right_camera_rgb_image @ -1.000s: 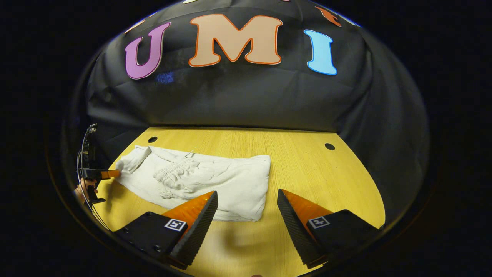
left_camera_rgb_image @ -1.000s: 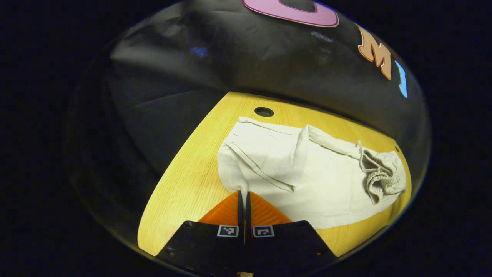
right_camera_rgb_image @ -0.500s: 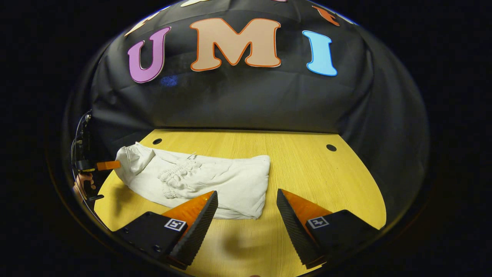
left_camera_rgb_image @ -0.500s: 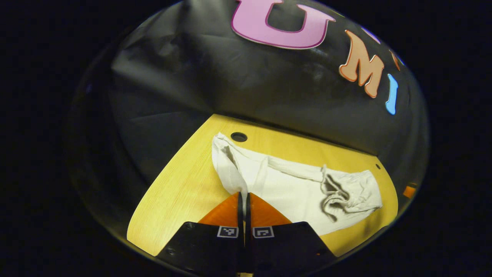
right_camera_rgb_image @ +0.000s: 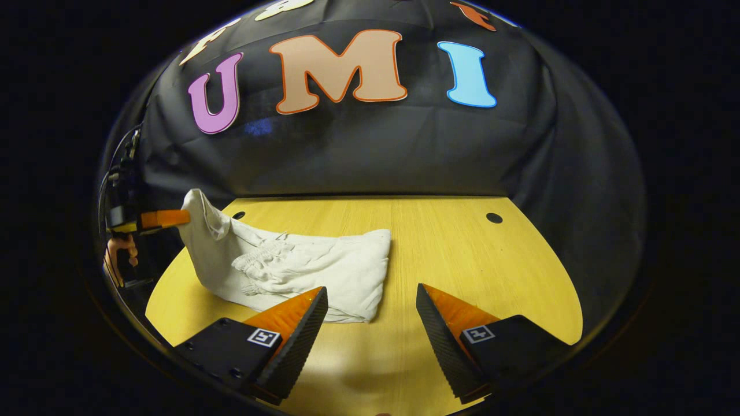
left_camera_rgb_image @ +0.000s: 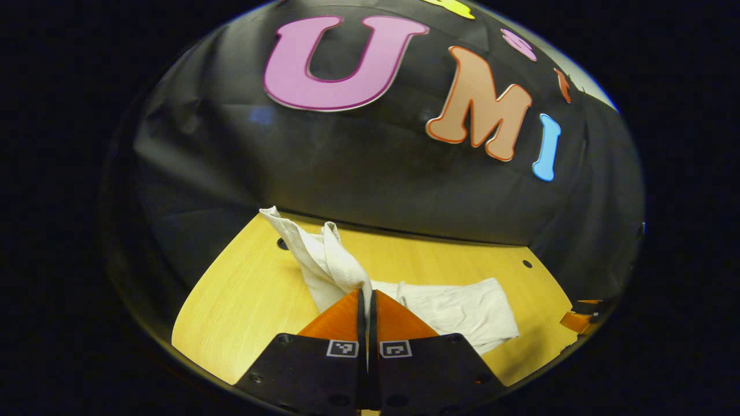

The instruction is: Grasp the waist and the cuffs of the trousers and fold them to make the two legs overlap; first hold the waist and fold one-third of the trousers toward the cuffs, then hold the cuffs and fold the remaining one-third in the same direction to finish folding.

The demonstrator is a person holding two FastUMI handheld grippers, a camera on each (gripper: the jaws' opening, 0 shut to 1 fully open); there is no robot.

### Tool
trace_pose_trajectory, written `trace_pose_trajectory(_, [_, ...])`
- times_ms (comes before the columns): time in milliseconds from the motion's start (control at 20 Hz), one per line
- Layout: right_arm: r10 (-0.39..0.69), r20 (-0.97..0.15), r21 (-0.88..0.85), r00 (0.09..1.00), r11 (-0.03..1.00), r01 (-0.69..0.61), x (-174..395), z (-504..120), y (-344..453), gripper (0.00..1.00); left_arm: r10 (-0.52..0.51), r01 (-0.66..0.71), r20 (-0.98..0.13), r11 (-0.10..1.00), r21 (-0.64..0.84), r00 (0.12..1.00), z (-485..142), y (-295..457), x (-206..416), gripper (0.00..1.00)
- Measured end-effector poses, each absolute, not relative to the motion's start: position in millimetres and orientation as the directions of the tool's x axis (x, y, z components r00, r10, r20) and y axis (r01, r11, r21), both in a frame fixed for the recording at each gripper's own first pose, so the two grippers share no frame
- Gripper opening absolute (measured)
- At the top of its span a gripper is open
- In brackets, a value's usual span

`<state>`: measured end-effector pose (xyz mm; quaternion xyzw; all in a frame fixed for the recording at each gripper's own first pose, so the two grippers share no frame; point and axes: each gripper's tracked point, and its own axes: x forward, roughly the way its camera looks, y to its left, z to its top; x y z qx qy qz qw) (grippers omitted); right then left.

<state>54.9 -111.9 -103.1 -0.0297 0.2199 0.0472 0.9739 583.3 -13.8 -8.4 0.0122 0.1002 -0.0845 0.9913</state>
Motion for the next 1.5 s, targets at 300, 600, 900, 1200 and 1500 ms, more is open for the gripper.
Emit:
trace_pose_trajectory(300, [0.062, -0.424, -0.012, 0.903, 0.997, -0.074, 60, -102, -157, 0.99, -0.285, 0.308, -0.186, 0.946, 0.105, 0.940, 8, -126, 576, 0.00])
trace_pose_trajectory(600, [0.042, -0.432, 0.005, 0.901, 0.999, -0.045, 60, -106, -197, 0.98, -0.361, 0.419, -0.268, 0.885, 0.204, 0.893, -46, -222, 571, 0.00])
trace_pose_trajectory(900, [0.043, -0.446, 0.003, 0.894, 0.999, -0.047, 57, -111, -217, 0.97, -0.347, 0.455, -0.444, 0.875, 0.162, 0.826, -160, -256, 564, 0.03])
trace_pose_trajectory(1200, [0.070, -0.454, 0.012, 0.888, 0.997, -0.073, 51, -114, -209, 0.96, -0.355, 0.463, -0.531, 0.883, 0.081, 0.770, -211, -278, 555, 0.37])
trace_pose_trajectory(1500, [0.123, -0.423, 0.031, 0.898, 0.992, -0.121, 40, -104, -178, 0.96, -0.327, 0.414, -0.476, 0.906, 0.087, 0.817, -178, -253, 527, 0.95])
